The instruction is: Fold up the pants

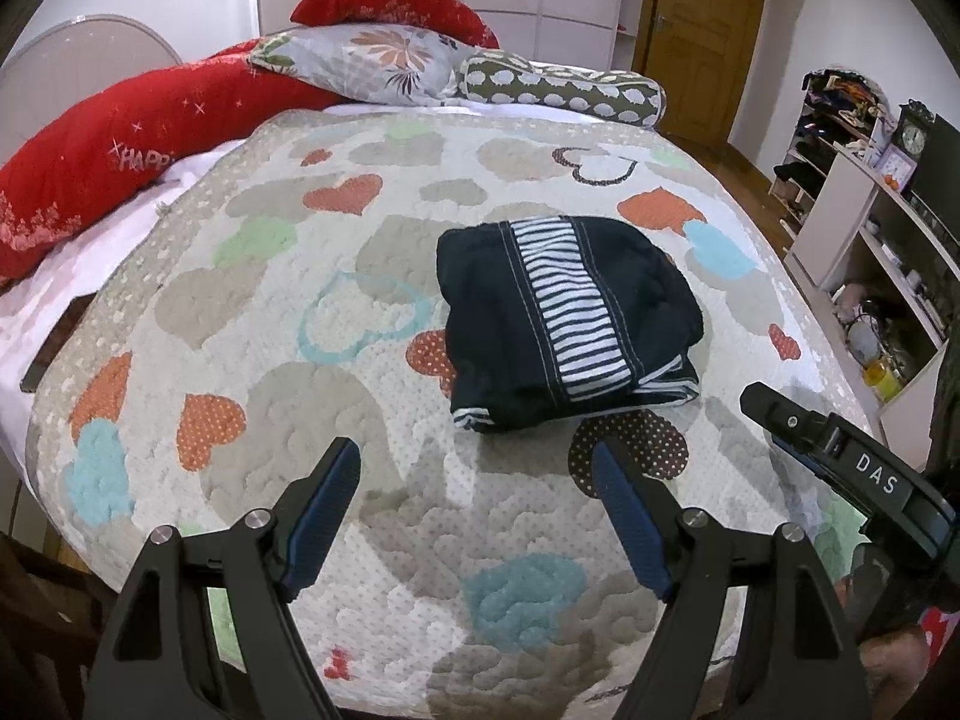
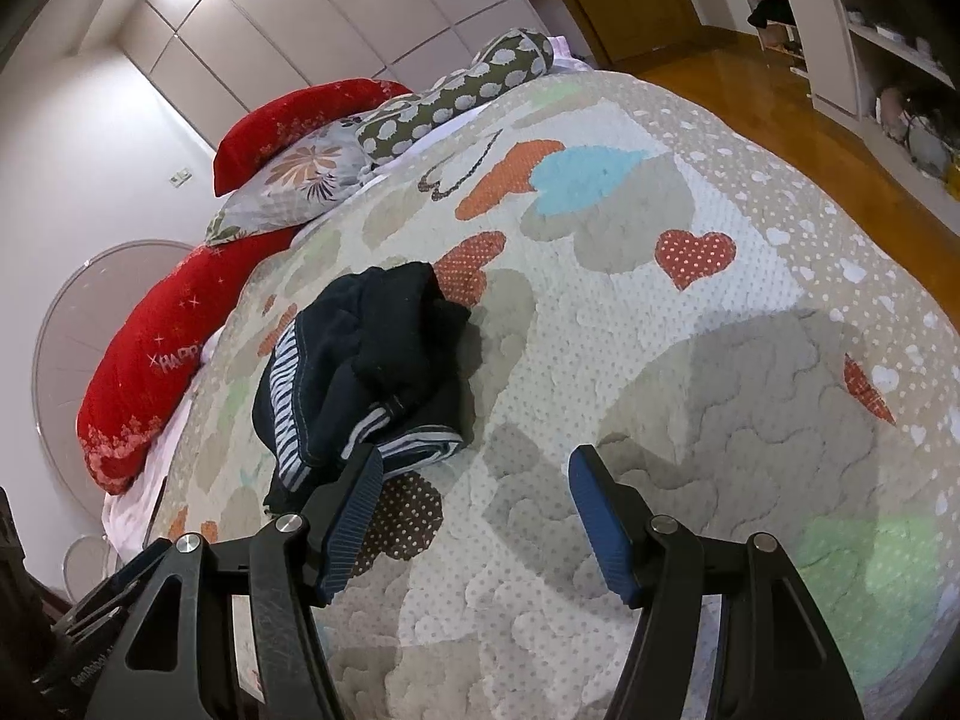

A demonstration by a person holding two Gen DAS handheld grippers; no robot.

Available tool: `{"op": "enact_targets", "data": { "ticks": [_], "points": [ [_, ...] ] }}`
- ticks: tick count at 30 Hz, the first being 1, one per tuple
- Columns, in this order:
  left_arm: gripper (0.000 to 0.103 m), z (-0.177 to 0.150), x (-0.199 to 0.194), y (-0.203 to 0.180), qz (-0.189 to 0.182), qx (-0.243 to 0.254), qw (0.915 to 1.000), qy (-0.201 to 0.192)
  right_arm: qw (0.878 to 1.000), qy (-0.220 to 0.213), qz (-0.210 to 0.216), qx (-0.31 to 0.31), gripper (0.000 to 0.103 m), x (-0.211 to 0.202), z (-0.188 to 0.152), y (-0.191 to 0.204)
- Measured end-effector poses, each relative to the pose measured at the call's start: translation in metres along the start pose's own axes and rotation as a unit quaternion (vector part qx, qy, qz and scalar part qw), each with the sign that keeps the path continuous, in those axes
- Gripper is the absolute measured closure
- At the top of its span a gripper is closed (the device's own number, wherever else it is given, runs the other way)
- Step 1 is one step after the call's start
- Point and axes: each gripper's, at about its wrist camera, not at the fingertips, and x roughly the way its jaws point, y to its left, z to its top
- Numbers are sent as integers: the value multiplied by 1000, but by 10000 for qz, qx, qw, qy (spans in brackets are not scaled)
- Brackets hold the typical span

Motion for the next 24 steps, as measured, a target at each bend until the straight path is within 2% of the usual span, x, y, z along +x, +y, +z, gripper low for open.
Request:
{"op": "enact_targets", "data": {
  "ticks": [18,24],
  "points": [
    [24,-6,18,4,-113,-133,9993,328,9997,51,-198,-139,32,9,-13,3],
    [24,7,18,35,-236,-602,9979,69,9991,59,-269,-334,32,11,-13,6]
  ]
}}
